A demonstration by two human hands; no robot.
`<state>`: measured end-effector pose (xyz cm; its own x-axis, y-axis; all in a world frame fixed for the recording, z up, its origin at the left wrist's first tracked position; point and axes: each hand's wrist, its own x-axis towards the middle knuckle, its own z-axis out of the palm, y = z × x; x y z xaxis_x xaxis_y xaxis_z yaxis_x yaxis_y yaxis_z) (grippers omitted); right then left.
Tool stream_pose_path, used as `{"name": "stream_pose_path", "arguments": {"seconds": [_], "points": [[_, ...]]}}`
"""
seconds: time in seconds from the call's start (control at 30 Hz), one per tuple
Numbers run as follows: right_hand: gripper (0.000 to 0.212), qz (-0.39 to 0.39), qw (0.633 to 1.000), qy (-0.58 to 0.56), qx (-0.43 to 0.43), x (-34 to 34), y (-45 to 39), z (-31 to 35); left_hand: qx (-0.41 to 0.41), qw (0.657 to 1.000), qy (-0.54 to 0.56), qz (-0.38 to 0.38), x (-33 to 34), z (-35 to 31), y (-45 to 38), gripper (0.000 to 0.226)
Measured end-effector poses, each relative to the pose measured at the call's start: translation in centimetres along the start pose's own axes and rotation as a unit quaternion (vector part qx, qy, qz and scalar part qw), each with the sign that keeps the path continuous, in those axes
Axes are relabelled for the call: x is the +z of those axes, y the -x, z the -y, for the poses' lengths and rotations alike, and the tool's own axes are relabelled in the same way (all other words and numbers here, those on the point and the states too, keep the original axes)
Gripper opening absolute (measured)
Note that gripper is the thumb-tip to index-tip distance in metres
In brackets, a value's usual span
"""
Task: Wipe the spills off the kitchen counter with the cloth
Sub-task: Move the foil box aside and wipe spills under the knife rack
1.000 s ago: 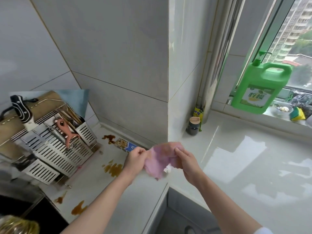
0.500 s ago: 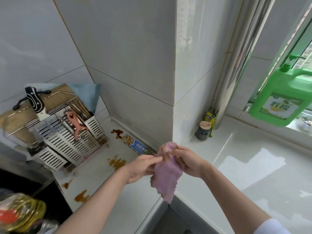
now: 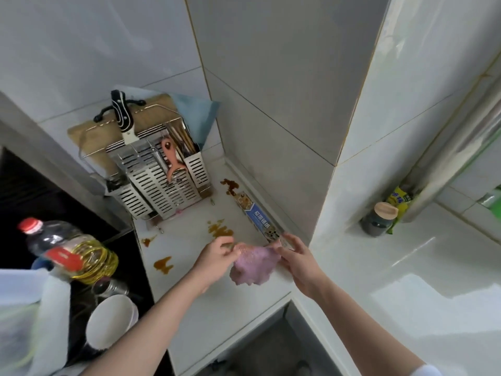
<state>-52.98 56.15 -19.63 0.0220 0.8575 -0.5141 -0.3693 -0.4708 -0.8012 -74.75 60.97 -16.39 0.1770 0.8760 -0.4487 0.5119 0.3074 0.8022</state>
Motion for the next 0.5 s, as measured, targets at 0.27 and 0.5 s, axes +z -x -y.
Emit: {"name": "stream_pose_path", "arguments": {"seconds": [0.27, 0.5], "points": [[0.014, 0.114, 0.861, 0.486, -0.098, 6.0, -2.8, -0.2, 0.086, 0.966, -0.240, -0.049, -4.2, 3.0, 0.6, 0.012], [0.029, -0.039, 0.808, 0.578, -0.105, 6.2, -7.5, -0.4, 0.032, 0.999, -0.004, -0.021, -6.7, 3.0, -0.7, 0.017]]}}
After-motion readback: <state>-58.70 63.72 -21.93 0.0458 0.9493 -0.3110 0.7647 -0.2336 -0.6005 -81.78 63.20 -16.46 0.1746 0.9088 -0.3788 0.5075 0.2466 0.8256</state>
